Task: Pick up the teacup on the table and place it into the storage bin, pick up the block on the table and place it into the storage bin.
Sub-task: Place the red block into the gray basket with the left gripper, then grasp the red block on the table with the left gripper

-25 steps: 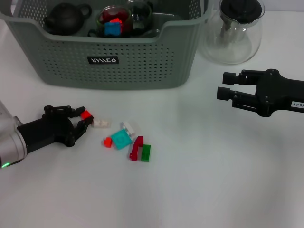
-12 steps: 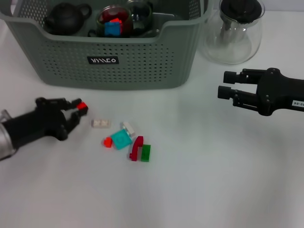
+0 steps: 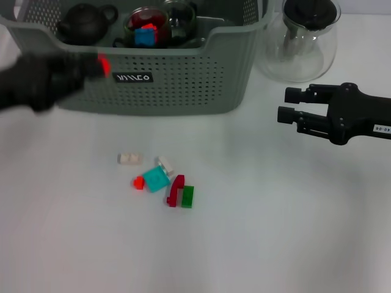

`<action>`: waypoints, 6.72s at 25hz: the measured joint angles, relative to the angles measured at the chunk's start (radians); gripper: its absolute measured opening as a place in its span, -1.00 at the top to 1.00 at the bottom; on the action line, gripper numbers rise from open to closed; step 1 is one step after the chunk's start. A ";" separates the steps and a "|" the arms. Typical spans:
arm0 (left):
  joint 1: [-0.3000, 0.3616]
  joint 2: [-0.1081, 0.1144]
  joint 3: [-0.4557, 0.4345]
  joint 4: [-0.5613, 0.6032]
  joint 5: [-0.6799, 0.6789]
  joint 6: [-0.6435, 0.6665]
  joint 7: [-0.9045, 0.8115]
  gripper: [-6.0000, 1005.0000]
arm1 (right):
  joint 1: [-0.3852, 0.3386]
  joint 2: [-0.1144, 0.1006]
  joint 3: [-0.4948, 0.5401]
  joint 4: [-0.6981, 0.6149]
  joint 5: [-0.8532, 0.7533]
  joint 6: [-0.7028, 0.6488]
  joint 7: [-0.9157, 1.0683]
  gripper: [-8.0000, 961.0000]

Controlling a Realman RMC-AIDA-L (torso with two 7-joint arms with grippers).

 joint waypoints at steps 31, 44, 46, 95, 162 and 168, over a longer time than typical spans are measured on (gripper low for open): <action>-0.408 0.091 0.589 0.019 0.352 -0.849 -0.695 0.39 | 0.004 -0.003 0.000 -0.001 -0.004 0.006 -0.005 -0.06; -0.041 -0.016 0.355 0.266 -0.231 -0.367 -0.291 -0.31 | 0.005 0.000 0.000 0.000 -0.003 0.006 -0.009 -0.06; 0.034 -0.032 0.306 0.257 -0.264 -0.234 -0.169 -0.31 | 0.004 0.001 0.000 0.000 -0.003 0.006 -0.009 -0.06; 0.101 -0.086 0.215 -0.312 0.224 -0.603 0.830 0.17 | -0.008 0.007 0.000 0.001 -0.003 0.007 0.000 -0.06; 0.100 -0.089 0.146 -0.371 0.202 -0.582 0.830 0.18 | -0.018 0.001 0.000 0.002 -0.002 0.006 0.000 -0.06; 0.094 -0.089 0.151 -0.388 0.201 -0.598 0.832 0.19 | -0.017 0.001 0.000 0.002 -0.001 0.007 0.000 -0.06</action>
